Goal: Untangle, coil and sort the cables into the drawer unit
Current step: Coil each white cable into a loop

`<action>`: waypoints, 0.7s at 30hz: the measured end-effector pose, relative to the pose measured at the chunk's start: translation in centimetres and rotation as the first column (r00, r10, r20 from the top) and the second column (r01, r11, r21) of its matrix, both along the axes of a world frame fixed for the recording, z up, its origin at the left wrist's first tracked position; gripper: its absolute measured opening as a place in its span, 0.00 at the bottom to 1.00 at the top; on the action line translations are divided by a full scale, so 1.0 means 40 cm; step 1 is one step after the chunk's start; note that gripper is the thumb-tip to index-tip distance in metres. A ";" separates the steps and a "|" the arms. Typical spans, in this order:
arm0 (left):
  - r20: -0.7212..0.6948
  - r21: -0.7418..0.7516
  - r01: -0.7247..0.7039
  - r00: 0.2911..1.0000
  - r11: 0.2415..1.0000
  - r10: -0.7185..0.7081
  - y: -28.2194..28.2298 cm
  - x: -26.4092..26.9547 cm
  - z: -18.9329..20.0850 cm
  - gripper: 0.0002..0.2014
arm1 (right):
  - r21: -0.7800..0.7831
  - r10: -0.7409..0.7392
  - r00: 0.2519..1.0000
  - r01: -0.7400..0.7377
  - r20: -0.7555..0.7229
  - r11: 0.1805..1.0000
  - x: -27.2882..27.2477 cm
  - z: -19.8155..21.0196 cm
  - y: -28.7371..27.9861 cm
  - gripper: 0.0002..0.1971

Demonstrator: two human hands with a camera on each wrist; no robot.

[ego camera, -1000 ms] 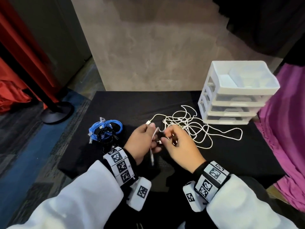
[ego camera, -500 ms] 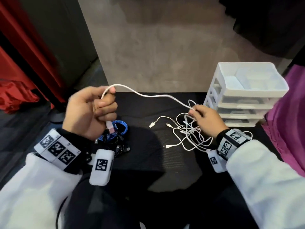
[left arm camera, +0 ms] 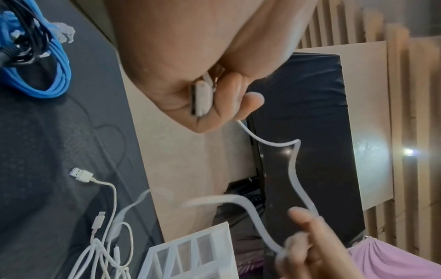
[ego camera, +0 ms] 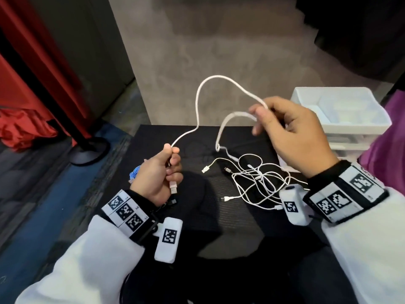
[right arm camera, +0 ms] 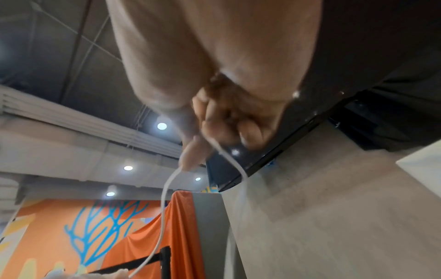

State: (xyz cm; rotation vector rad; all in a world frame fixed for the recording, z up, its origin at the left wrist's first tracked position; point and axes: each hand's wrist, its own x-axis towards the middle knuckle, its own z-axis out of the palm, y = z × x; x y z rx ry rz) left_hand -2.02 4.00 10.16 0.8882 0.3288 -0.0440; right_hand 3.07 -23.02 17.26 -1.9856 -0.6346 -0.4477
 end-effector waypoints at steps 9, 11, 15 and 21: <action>0.036 0.213 0.151 0.986 0.965 -0.162 -0.030 -0.055 0.077 0.14 | -0.398 -0.200 0.977 0.213 0.073 0.892 -0.081 -0.110 0.005 0.32; 0.032 0.319 0.263 0.957 0.910 -0.288 -0.067 -0.074 0.095 0.14 | -0.406 -0.034 0.999 0.041 0.024 0.913 -0.105 -0.117 0.045 0.33; 0.052 0.266 0.385 0.910 0.884 -0.412 -0.106 -0.095 0.121 0.15 | -0.052 0.232 0.872 -0.281 -0.432 0.958 -0.118 -0.143 0.097 0.08; 0.092 -0.103 0.420 0.907 0.902 -0.412 -0.091 -0.108 0.109 0.07 | -0.059 0.077 0.894 -0.115 -0.440 0.992 -0.125 -0.212 0.098 0.20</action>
